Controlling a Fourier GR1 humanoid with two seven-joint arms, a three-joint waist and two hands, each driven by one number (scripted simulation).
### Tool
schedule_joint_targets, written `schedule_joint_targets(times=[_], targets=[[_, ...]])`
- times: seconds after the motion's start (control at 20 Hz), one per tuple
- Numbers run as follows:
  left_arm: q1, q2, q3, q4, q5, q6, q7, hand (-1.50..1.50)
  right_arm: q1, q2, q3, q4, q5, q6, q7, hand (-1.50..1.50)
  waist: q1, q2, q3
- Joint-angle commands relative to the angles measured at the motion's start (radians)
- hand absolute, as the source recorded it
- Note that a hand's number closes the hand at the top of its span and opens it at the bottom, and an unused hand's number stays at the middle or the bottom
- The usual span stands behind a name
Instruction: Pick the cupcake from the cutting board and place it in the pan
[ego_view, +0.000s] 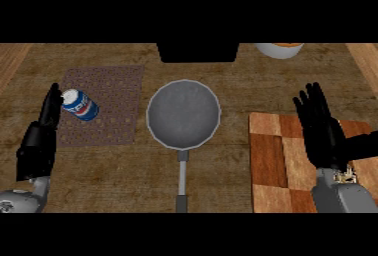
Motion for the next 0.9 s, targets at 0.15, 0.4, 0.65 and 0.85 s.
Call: schedule_joint_targets(times=[0.15,0.4,0.65,0.85], targets=[[0.037,0.070,0.070,0.124,0.051,-0.067,0.105,0.00,-0.042,-0.176,0.011,-0.103,-0.098,0.372,-0.025,-1.50,-0.006,-0.012,-0.018],[0.091,0.040,0.053,0.167,0.059,-0.050,0.142,0.00,-0.027,-0.472,-0.075,-0.090,0.276,0.260,-0.098,1.50,-0.071,-0.006,-0.056],[0.029,0.053,0.083,0.237,0.126,-0.158,0.218,0.00,0.221,-0.212,-0.316,0.040,-0.096,0.396,-0.426,-1.50,-0.032,-0.011,-0.018],[0.023,0.065,0.095,0.208,0.114,-0.162,0.274,0.00,0.295,-0.358,-0.383,-0.013,-0.088,0.556,-0.452,-1.50,-0.022,-0.015,-0.019]])
